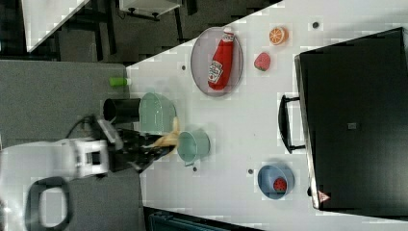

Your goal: Pick Banana and place it in mug.

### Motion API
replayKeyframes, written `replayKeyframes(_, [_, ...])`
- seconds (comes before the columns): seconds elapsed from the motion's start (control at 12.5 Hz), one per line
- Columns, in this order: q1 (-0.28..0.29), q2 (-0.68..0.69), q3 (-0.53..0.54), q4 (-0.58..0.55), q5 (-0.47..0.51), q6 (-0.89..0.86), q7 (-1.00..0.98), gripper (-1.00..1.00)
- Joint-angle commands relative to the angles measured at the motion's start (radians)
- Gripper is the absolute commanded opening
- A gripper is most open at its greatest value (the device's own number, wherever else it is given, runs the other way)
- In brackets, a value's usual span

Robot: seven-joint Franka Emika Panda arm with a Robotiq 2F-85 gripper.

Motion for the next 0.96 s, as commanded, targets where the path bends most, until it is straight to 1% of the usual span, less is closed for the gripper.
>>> replayKeyframes(0.08, [0.026,-0.001,0.063,0.028,-0.015,-0.037,0.058,-0.32])
replayKeyframes(0.4, [0.052,0.005,0.224,0.037,-0.007,-0.06,0.296,-0.32])
replayKeyframes(0.64, [0.061,0.029,0.34,0.031,0.074,-0.057,0.384,-0.32])
replayKeyframes(0.8, [0.061,0.056,0.396,0.017,0.118,-0.03,0.482,-0.32])
replayKeyframes(0.96, [0.062,0.093,0.443,-0.021,0.122,0.05,0.562,-0.32])
